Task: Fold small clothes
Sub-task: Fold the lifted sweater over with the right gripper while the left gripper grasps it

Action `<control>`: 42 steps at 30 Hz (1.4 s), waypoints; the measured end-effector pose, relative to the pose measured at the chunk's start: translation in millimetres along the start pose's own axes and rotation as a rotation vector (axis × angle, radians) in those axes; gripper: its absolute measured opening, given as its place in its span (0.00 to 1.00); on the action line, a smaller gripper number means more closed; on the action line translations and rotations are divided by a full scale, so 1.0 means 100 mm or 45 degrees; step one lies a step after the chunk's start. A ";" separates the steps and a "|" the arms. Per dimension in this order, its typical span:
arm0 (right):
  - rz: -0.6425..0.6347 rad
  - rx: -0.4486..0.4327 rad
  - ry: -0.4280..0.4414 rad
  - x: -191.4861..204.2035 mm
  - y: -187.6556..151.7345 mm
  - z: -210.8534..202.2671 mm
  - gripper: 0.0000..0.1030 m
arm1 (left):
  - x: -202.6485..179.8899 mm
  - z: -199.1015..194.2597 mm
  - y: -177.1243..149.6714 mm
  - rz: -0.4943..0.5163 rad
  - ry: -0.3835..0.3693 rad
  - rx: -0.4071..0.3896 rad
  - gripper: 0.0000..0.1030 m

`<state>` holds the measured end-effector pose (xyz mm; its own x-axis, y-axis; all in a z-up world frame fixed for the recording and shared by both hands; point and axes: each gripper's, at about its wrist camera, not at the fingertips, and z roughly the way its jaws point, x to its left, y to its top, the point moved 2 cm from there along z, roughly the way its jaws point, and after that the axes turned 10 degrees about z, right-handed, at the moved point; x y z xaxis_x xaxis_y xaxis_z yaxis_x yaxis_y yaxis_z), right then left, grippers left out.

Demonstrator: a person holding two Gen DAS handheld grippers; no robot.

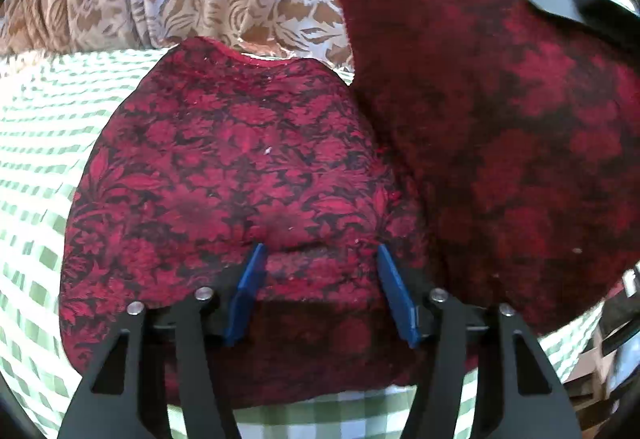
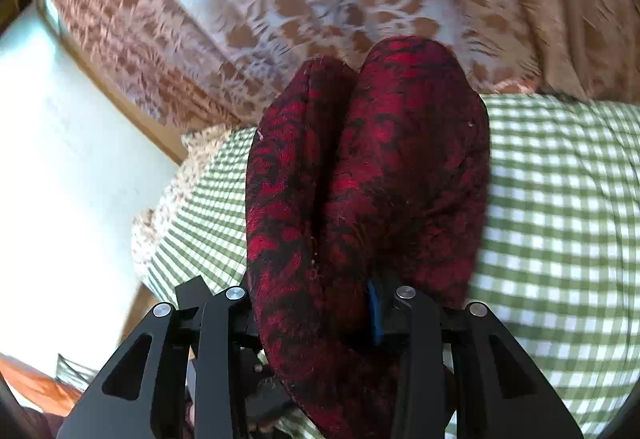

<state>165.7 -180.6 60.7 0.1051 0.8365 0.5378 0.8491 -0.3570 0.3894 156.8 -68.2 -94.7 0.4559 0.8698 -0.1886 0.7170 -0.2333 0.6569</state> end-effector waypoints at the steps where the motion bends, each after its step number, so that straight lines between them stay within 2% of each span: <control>1: -0.019 0.006 -0.017 0.07 0.00 0.05 0.33 | 0.07 -0.08 -0.02 -0.023 -0.023 -0.008 0.55; 6: -0.152 0.040 -0.121 0.45 -0.04 0.38 0.33 | 0.56 -0.49 -0.14 -0.120 -0.030 -0.074 0.55; 10: -0.311 0.050 -0.224 0.73 -0.26 0.71 0.33 | 1.20 -0.81 -0.29 -0.308 -0.027 -0.119 0.54; 13: -0.452 0.072 -0.322 0.88 -0.52 1.02 0.33 | 1.53 -0.94 -0.31 -0.413 -0.090 -0.163 0.54; 16: -0.623 0.057 -0.419 0.97 -0.82 1.27 0.35 | 1.72 -1.02 -0.17 -0.466 -0.222 -0.208 0.54; 18: -0.712 0.016 -0.450 1.02 -0.96 1.32 0.39 | 1.72 -1.05 -0.04 -0.444 -0.253 -0.228 0.55; 20: -0.755 -0.027 -0.444 1.04 -1.02 1.31 0.47 | 1.70 -1.02 0.15 -0.410 -0.333 -0.215 0.60; 24: -0.754 -0.065 -0.375 1.03 -1.03 1.21 0.50 | 1.55 -0.86 0.51 -0.357 -0.434 -0.165 0.66; 26: -0.758 -0.090 -0.319 1.04 -1.04 1.15 0.66 | 1.48 -0.70 0.71 -0.329 -0.437 -0.097 0.66; 28: -0.796 -0.116 -0.281 1.07 -1.11 1.11 0.75 | 1.39 -0.58 0.83 -0.280 -0.432 -0.031 0.66; 31: -0.863 -0.147 -0.250 1.14 -1.21 1.07 0.79 | 1.24 -0.43 0.90 -0.224 -0.405 0.081 0.66; 36: -0.914 -0.177 -0.254 1.14 -1.29 1.08 0.80 | 1.04 -0.33 1.03 -0.112 -0.316 0.169 0.69; 37: -0.911 -0.182 -0.246 1.14 -1.30 1.07 0.80 | 1.01 -0.29 1.03 -0.095 -0.284 0.208 0.67; 39: -0.902 -0.192 -0.225 1.15 -1.30 1.04 0.80 | 0.98 -0.23 1.00 -0.063 -0.224 0.258 0.59; 41: -0.900 -0.198 -0.191 1.15 -1.31 0.97 0.81 | 0.96 -0.26 0.98 -0.045 -0.203 0.250 0.38; 42: -0.897 -0.195 -0.163 1.15 -1.32 0.91 0.82 | 0.95 -0.28 0.99 -0.039 -0.192 0.235 0.34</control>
<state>112.8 0.6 2.9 -0.3716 0.9278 0.0333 0.6567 0.2373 0.7158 256.0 3.3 -26.7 0.4962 0.8063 -0.3221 0.8096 -0.2956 0.5071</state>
